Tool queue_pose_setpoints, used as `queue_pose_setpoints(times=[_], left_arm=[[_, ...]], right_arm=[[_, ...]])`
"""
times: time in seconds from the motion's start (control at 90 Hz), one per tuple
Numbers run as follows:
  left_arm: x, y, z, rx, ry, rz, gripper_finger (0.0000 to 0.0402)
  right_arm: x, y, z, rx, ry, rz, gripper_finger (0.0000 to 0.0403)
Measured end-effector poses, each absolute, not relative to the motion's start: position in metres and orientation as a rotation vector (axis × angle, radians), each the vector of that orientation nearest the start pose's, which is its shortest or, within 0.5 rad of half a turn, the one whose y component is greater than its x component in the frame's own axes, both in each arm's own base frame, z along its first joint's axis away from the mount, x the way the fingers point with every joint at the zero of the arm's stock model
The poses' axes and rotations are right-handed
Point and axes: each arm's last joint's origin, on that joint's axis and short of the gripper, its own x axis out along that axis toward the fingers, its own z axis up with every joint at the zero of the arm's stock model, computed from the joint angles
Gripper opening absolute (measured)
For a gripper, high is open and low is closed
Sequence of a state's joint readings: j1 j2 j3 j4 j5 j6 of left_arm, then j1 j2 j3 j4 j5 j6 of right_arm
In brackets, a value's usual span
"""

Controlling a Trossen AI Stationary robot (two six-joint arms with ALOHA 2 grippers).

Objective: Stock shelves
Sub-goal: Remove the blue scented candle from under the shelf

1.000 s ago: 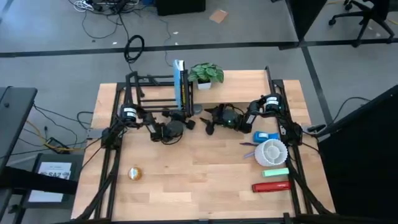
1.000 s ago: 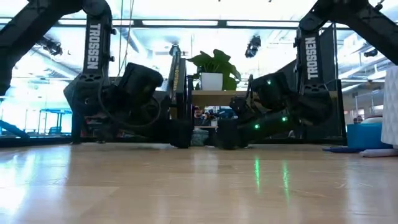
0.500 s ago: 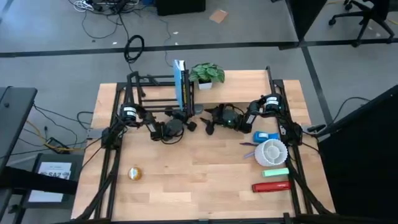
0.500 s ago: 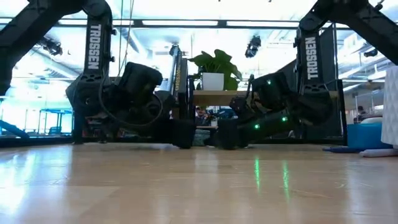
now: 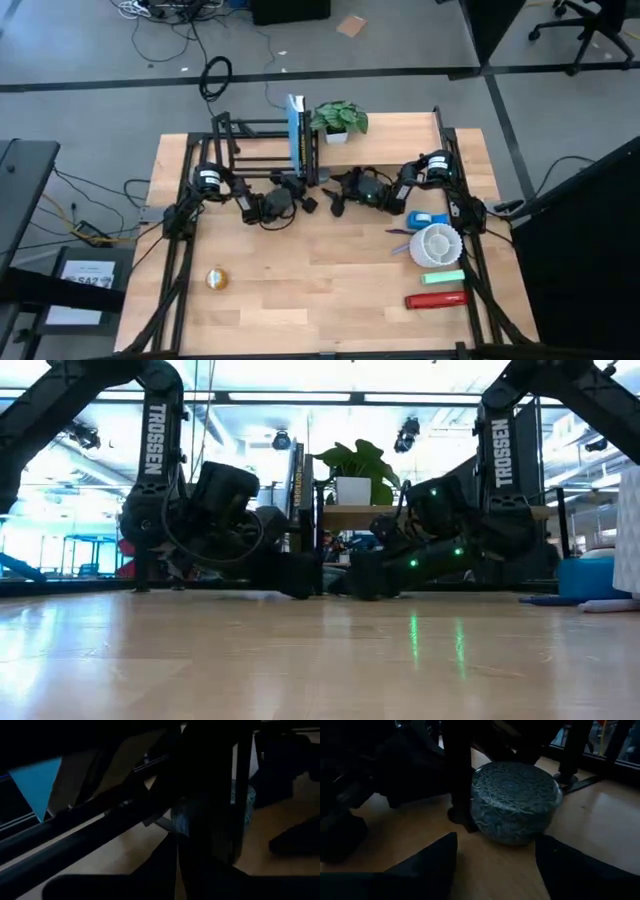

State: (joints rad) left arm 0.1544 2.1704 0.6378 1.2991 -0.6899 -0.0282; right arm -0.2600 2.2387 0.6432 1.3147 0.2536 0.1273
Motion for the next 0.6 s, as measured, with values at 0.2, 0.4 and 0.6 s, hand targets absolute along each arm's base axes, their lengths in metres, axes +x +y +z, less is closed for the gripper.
queue_pose_setpoints(times=[0.2, 0.4, 0.6], left_arm=[[0.320, 0.068, 0.058, 0.032, 0.217, 0.833, 0.0000], [0.319, 0.073, 0.058, 0.028, 0.217, 0.829, 0.0000], [0.317, 0.082, 0.057, -0.030, 0.209, 0.854, 0.0000]], right_arm=[[0.302, -0.084, 0.041, 0.152, 0.264, -0.561, 0.0230], [0.286, -0.081, 0.055, 0.157, 0.326, -0.667, 0.0221], [0.286, -0.085, 0.057, 0.164, 0.341, -0.697, 0.0214]])
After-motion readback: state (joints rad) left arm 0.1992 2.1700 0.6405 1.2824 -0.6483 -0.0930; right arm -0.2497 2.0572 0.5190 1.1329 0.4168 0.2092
